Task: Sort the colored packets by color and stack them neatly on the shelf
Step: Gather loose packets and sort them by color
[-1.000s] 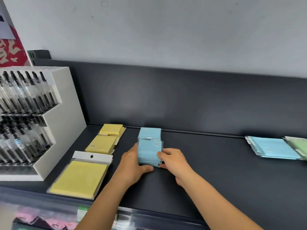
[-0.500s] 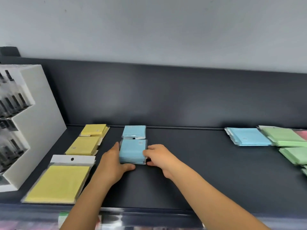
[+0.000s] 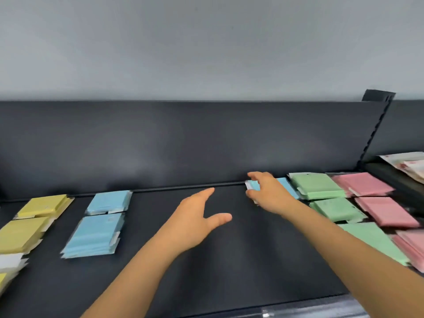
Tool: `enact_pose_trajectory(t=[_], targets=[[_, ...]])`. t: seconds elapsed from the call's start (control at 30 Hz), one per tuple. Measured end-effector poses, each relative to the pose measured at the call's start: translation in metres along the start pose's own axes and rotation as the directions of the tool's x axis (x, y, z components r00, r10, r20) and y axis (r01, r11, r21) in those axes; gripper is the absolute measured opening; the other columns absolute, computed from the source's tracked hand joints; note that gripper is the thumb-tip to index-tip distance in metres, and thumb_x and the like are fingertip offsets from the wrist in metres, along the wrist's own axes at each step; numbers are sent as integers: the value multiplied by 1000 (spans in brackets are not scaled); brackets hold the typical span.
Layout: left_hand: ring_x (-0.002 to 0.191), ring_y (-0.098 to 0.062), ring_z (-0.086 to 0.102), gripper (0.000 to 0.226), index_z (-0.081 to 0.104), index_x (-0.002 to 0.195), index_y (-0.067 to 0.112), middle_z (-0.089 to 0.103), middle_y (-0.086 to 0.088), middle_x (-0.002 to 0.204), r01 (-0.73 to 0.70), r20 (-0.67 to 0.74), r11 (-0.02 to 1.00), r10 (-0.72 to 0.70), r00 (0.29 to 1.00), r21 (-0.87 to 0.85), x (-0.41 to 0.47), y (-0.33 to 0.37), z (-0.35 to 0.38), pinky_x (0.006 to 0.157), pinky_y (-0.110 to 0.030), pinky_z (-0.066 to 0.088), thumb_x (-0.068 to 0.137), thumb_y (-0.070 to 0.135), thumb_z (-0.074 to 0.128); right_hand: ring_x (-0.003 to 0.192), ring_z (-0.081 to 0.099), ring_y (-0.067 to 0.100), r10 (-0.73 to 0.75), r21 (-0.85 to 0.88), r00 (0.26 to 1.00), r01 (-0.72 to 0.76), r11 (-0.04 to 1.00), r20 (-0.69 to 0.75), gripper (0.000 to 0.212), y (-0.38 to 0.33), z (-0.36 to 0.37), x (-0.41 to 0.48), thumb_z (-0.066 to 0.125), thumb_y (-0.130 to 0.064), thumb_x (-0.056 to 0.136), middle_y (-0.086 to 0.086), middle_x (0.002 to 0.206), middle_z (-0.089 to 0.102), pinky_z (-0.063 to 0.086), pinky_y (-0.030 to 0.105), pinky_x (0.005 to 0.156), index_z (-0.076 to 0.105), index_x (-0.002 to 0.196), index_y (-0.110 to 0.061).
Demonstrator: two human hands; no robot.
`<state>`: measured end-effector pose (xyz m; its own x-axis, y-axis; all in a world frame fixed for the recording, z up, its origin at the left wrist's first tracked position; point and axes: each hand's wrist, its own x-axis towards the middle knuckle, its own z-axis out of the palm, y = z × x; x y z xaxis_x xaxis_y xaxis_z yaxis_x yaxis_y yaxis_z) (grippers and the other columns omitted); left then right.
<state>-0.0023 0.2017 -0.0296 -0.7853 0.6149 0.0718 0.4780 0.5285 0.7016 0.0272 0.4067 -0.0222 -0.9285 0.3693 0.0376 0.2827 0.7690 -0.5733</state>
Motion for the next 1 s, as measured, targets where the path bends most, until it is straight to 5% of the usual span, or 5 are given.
enact_pose_trajectory(t=[0.37,0.57,0.73,0.83,1.0], targets=[[133,-20,38,77,24,144,8,36,-6,148,305,77,948,-298,951,-94,116,40,96,107,-31,34,86,46,57,142,22,20,44,-404,859,194,894,510,93,63,-67,76,73,-33,79,-1,156,18,23,33,115,15,150,-17],[124,-14,44,69,38,134,24,43,1,140,312,55,936,-307,950,-164,122,38,109,105,-33,38,76,42,70,116,53,21,58,-426,799,256,868,598,73,68,-63,99,80,-40,67,-2,132,53,44,39,101,50,130,-19],[119,-9,48,63,40,133,20,50,9,132,251,79,944,-240,968,-212,121,41,109,92,-21,39,79,21,72,108,51,21,17,-447,838,274,851,546,79,71,-58,95,86,-44,56,-2,115,47,48,40,94,49,120,-17],[108,-9,55,54,46,127,22,59,8,119,228,67,951,-219,973,-209,114,43,108,82,-20,46,80,15,70,96,45,20,-219,-560,901,407,722,374,78,63,-50,70,86,-40,56,0,103,35,44,33,79,43,115,-13],[101,-10,58,37,49,121,23,61,8,110,189,-18,979,-191,981,-83,89,41,100,88,-26,46,87,20,62,90,55,24,-527,-558,828,534,636,191,51,58,-41,31,76,-32,71,1,99,53,34,32,69,35,97,-16]])
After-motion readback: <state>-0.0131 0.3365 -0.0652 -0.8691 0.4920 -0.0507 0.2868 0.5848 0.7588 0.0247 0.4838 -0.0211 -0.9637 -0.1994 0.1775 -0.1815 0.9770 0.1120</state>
